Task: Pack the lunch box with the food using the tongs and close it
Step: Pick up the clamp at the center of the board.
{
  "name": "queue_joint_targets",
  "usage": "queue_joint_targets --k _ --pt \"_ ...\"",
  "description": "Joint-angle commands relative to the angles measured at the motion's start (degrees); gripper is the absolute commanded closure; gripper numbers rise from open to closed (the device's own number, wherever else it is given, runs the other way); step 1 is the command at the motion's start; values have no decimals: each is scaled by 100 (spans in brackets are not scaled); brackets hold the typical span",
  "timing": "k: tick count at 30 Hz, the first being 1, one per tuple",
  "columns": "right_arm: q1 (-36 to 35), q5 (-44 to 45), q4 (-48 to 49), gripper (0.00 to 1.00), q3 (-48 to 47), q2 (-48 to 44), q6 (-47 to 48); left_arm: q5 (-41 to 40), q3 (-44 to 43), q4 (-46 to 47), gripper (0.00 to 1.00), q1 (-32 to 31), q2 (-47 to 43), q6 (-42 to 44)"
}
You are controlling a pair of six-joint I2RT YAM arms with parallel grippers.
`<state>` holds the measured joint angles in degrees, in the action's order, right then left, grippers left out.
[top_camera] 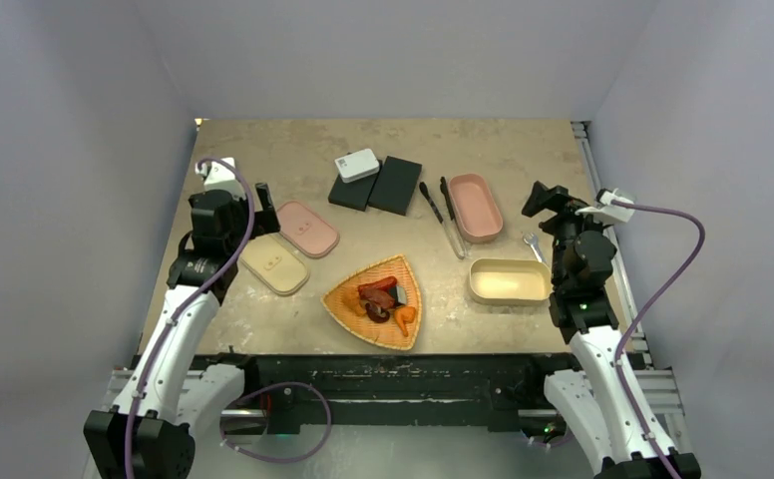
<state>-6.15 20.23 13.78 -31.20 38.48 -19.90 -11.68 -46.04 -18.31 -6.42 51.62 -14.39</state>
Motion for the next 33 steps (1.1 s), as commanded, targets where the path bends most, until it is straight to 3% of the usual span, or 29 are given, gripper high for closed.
queue_joint_targets --k 1,8,15,23,28,33 --pt "-26 -244 246 1 -194 -42 172 229 -226 76 1 -9 172 -222" --pt "-26 -1094 333 1 -222 123 387 509 -306 123 1 -18 442 -132" --pt "-110 -2823 34 20 -701 1193 489 780 -1143 -354 2 -9 1068 -13" --pt "-1060 -2616 -191 24 -1031 2465 366 1096 -882 -203 2 14 1260 214" --pt "-1494 -2392 -290 38 -1160 3255 194 1412 -663 -57 4 17 1116 234" --pt "-1617 -2041 -424 39 -1199 3745 110 1346 -526 -80 4 16 991 234"
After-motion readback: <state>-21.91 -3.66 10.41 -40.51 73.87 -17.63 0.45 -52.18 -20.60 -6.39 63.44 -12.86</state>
